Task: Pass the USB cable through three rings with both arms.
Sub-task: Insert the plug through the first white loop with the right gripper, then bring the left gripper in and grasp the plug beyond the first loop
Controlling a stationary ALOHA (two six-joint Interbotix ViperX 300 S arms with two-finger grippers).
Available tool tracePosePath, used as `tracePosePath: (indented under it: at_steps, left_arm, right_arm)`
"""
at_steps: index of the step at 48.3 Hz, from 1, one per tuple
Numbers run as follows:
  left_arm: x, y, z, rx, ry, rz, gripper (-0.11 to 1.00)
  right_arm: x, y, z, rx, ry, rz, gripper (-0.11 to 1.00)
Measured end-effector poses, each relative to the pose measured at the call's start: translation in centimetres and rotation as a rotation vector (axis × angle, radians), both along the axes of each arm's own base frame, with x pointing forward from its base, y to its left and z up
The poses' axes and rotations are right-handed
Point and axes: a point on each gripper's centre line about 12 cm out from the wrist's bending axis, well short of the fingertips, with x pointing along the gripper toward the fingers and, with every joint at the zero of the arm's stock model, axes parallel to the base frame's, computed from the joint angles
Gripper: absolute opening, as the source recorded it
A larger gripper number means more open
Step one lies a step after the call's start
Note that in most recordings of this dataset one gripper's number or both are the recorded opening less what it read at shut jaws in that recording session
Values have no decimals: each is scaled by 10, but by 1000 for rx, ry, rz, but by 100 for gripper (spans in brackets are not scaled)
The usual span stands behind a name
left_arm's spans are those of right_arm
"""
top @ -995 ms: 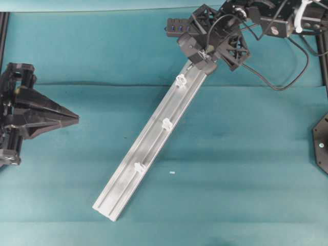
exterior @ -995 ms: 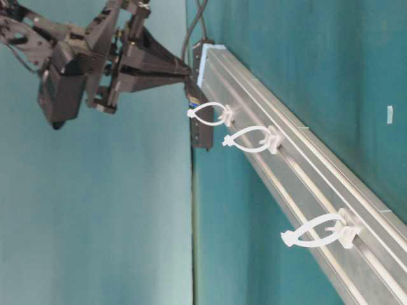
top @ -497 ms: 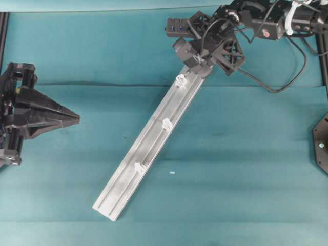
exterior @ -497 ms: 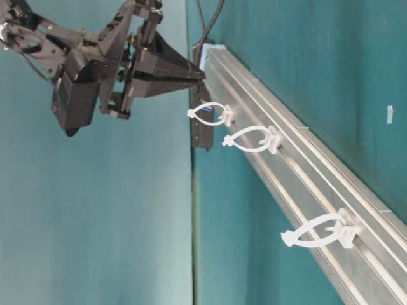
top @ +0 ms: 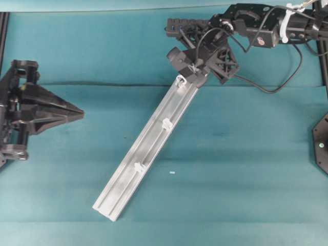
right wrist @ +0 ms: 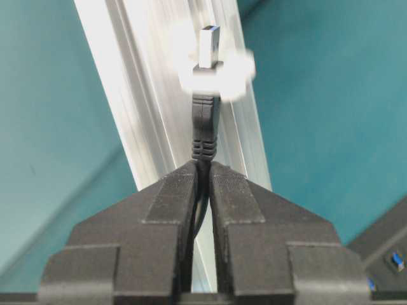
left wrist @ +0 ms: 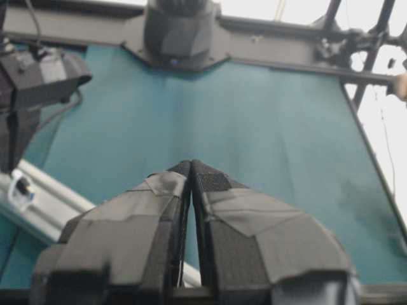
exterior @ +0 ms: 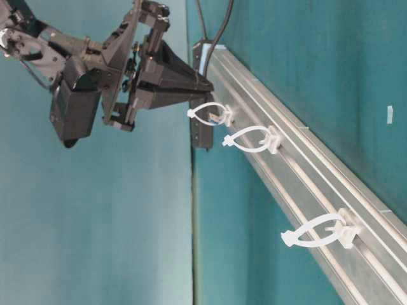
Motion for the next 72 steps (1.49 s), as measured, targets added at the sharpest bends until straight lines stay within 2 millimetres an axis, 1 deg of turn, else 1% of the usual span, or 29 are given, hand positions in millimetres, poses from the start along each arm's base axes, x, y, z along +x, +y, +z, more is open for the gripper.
tracePosePath:
  at_steps: [8, 18, 29, 34, 37, 39, 42, 44, 48, 50, 52, 54, 61, 65, 67, 72]
  left_arm:
    - [10, 7, -6, 1, 37, 26, 14]
    - [28, 16, -16, -2, 97, 60, 14]
    - [46, 33, -39, -9, 184, 115, 14]
    - [55, 40, -47, -14, 218, 133, 17]
    - [61, 43, -51, -19, 233, 143, 23]
    - [64, 46, -54, -26, 244, 151, 30]
    - [70, 49, -58, -27, 260, 158, 45]
    - [74, 50, -60, -28, 269, 159, 58]
    - [83, 54, -69, -33, 298, 169, 81]
    - [87, 57, -74, -36, 313, 175, 90]
    - [91, 60, -79, -41, 328, 182, 95]
    - [96, 64, -85, -44, 345, 191, 95]
    - [111, 78, -103, -63, 368, 224, 88]
    - [121, 85, -113, -73, 363, 239, 88]
    - [126, 87, -116, -77, 360, 241, 88]
    - [134, 89, -132, -91, 388, 246, 88]
  right_arm:
    - [3, 1, 0, 5, -21, -11, 7]
    - [7, 3, -1, 19, -56, -36, 7]
    - [8, 6, -4, 50, -64, -55, 7]
    - [8, 7, -4, 59, -68, -62, 7]
    - [8, 7, -4, 64, -73, -69, 7]
    - [9, 8, -5, 68, -77, -74, 7]
    - [10, 8, -4, 71, -82, -78, 7]
    - [9, 8, -4, 71, -84, -79, 7]
    - [10, 8, -4, 72, -85, -78, 7]
    - [10, 8, -4, 72, -86, -81, 7]
    - [10, 8, -4, 72, -86, -79, 7]
    - [10, 8, -4, 72, -88, -81, 7]
    - [10, 8, -4, 72, -88, -81, 7]
    - [10, 8, -4, 74, -87, -80, 7]
    - [10, 8, -4, 73, -88, -81, 7]
    - [10, 8, -4, 73, -88, -81, 7]
